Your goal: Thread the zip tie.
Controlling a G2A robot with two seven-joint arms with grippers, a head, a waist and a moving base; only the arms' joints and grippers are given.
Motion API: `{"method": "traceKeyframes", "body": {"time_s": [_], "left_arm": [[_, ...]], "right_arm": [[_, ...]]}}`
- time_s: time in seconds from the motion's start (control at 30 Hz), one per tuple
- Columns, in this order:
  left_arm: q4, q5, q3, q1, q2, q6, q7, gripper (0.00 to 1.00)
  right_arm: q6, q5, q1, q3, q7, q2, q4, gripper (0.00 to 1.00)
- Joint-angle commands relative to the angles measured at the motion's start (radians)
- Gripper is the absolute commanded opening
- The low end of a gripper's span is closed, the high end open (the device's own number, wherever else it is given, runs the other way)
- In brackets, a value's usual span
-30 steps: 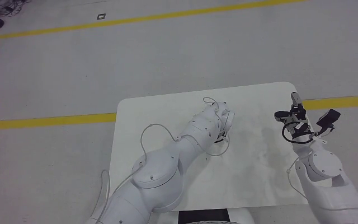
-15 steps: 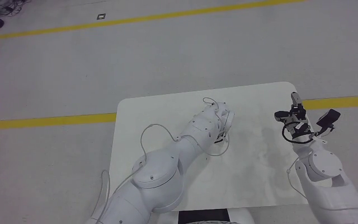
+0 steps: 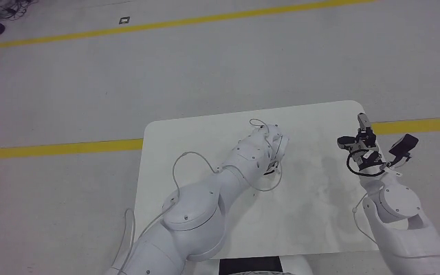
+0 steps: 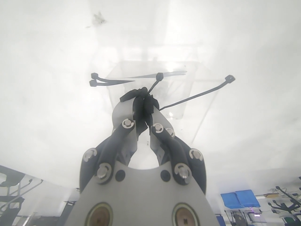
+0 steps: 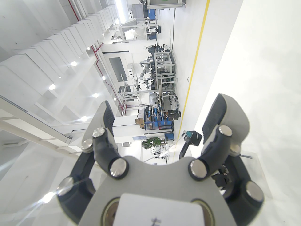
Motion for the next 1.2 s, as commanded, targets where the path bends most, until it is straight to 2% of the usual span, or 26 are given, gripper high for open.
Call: {"method": "traceKeyframes", "body": {"time_s": [0.0, 0.23, 0.4, 0.63, 0.77, 1.17], "left_arm": [[-0.003, -0.001, -0.003, -0.004, 0.000, 0.001, 0.004, 0.00], [-0.022, -0.010, -0.015, -0.021, -0.002, -0.002, 0.017, 0.00], [-0.034, -0.036, -0.033, -0.033, -0.001, -0.036, 0.028, 0.00], [-0.016, -0.111, -0.071, -0.048, 0.004, -0.140, 0.055, 0.00], [0.000, -0.130, -0.081, -0.047, 0.009, -0.167, 0.065, 0.00], [0.006, -0.129, -0.080, -0.046, 0.012, -0.173, 0.060, 0.00]], "right_arm": [[0.000, 0.000, 0.000, 0.000, 0.000, 0.000, 0.000, 1.00], [0.000, 0.000, 0.000, 0.000, 0.000, 0.000, 0.000, 1.00], [0.000, 0.000, 0.000, 0.000, 0.000, 0.000, 0.000, 1.00], [0.000, 0.000, 0.000, 0.000, 0.000, 0.000, 0.000, 1.00], [0.000, 0.000, 0.000, 0.000, 0.000, 0.000, 0.000, 1.00], [0.000, 0.000, 0.000, 0.000, 0.000, 0.000, 0.000, 1.00]]}}
